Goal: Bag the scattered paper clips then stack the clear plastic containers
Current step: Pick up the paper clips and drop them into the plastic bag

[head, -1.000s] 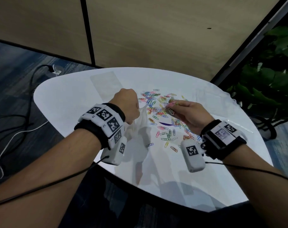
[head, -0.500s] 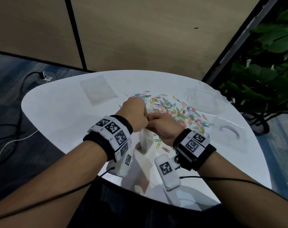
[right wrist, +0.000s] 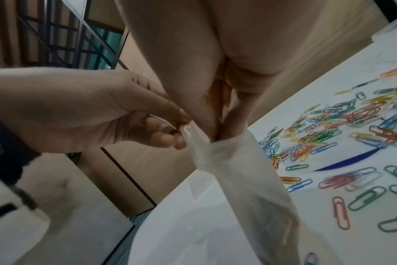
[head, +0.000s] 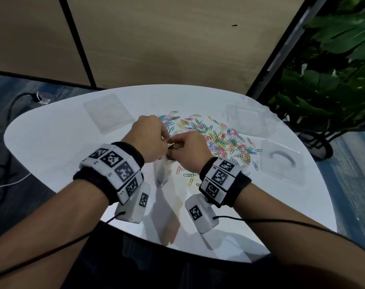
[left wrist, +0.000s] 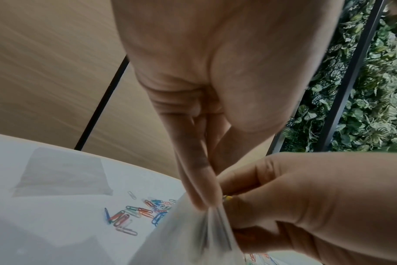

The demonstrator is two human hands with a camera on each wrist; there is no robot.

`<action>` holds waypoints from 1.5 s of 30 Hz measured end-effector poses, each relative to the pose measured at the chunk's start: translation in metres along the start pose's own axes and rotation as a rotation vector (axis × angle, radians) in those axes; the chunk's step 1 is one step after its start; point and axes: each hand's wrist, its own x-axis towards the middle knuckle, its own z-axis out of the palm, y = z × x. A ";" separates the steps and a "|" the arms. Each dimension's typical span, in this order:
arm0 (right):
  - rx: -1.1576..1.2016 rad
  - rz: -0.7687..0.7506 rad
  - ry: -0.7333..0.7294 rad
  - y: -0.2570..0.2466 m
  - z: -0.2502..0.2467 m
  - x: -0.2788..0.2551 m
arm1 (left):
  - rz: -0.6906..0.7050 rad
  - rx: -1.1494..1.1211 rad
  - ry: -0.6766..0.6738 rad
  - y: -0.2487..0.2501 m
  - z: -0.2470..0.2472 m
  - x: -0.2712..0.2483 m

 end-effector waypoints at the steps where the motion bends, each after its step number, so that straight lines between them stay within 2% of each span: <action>1: 0.017 0.004 -0.005 -0.002 0.000 -0.001 | -0.003 -0.005 0.003 -0.001 0.000 0.000; 3: 0.005 -0.030 0.016 -0.005 0.001 0.000 | -0.007 -0.008 0.005 -0.003 -0.002 -0.001; 6: -0.144 -0.107 0.000 -0.012 0.004 0.000 | -0.007 0.001 0.009 -0.007 -0.005 -0.003; 10: -0.090 -0.149 -0.021 -0.014 0.006 0.000 | -0.016 -0.003 0.017 -0.013 -0.009 -0.005; 14: -0.217 -0.270 -0.165 -0.019 0.004 -0.003 | -0.029 0.005 0.029 -0.020 -0.012 -0.005; 17: -0.105 -0.313 -0.126 -0.017 0.003 -0.005 | -0.050 0.000 0.033 -0.025 -0.016 -0.006; 20: 0.131 -0.263 -0.023 -0.010 -0.005 -0.001 | -0.080 0.013 0.046 -0.029 -0.020 -0.004; 21: 0.118 -0.265 0.004 -0.004 -0.008 0.000 | -0.088 0.015 0.049 -0.031 -0.021 -0.003; 22: 0.027 -0.284 -0.011 0.003 -0.009 -0.002 | -0.095 0.013 0.053 -0.033 -0.022 -0.003; 23: -0.131 -0.305 -0.087 0.014 -0.006 -0.006 | -0.105 0.006 0.054 -0.034 -0.023 -0.002; 25: -0.539 -0.388 -0.345 0.043 0.011 -0.022 | -0.124 -0.006 0.052 -0.036 -0.024 -0.001; 27: -0.826 -0.495 -0.538 0.074 0.032 -0.040 | -0.128 -0.004 0.046 -0.037 -0.023 -0.001; 29: -0.970 -0.505 -0.583 0.093 0.041 -0.049 | -0.130 -0.003 0.038 -0.035 -0.023 0.001; 32: -1.056 -0.433 -0.476 0.108 0.030 -0.045 | -0.133 -0.013 0.024 -0.033 -0.021 0.001; 34: -1.116 -0.332 -0.388 0.120 0.020 -0.036 | -0.130 -0.015 0.014 -0.030 -0.018 0.002; 37: -1.130 -0.077 -0.311 0.135 0.003 -0.017 | -0.130 -0.003 0.004 -0.026 -0.012 0.002; 39: -1.074 0.076 -0.322 0.142 -0.002 -0.006 | -0.130 0.008 -0.001 -0.024 -0.010 0.002; 41: -1.009 0.099 -0.310 0.143 -0.002 0.000 | -0.123 0.018 -0.006 -0.023 -0.010 0.002; 45: -0.938 -0.087 -0.158 0.130 0.003 0.006 | -0.121 0.017 -0.019 -0.020 -0.010 0.004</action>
